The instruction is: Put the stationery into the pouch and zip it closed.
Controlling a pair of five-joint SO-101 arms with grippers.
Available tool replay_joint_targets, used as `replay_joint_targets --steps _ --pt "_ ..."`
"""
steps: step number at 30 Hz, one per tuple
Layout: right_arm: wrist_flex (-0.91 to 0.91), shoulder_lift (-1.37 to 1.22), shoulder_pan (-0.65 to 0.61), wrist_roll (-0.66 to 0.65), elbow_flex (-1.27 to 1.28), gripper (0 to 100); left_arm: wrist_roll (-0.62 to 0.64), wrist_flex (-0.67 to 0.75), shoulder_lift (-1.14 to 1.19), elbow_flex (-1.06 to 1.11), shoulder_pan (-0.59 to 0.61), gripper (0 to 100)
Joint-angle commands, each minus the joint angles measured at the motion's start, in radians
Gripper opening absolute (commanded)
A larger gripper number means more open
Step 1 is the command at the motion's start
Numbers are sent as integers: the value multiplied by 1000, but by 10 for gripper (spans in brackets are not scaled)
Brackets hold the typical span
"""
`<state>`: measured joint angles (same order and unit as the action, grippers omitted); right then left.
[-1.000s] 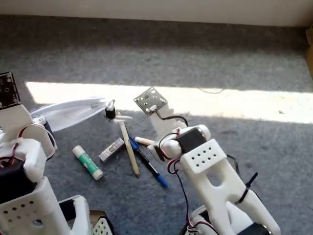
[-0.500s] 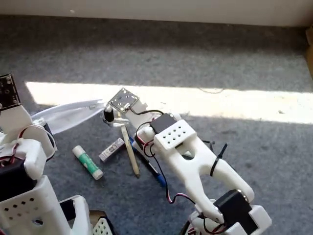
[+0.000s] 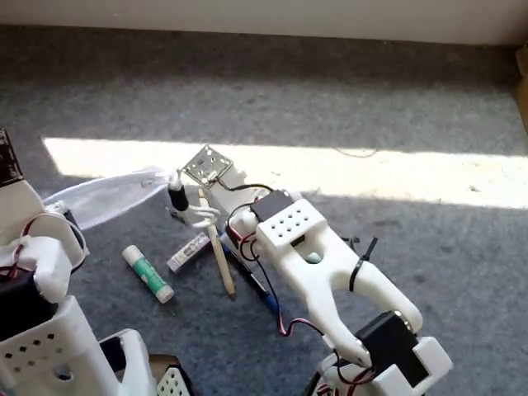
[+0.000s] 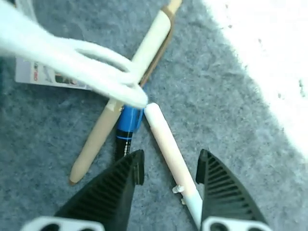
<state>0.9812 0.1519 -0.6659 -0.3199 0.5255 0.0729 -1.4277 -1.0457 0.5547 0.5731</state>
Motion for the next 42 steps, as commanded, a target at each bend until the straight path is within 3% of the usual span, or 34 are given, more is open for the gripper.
replay_joint_targets --steps 1,9,16,42 --pt "33 97 10 35 -51 170 26 9 2 -15 38 7" --pt "-56 81 5 38 15 170 26 14 2 -15 93 7" --pt "-84 -13 4 -17 28 170 23 11 2 -10 93 7" --pt "-194 -191 4 -20 28 142 23 9 1 -8 91 7"
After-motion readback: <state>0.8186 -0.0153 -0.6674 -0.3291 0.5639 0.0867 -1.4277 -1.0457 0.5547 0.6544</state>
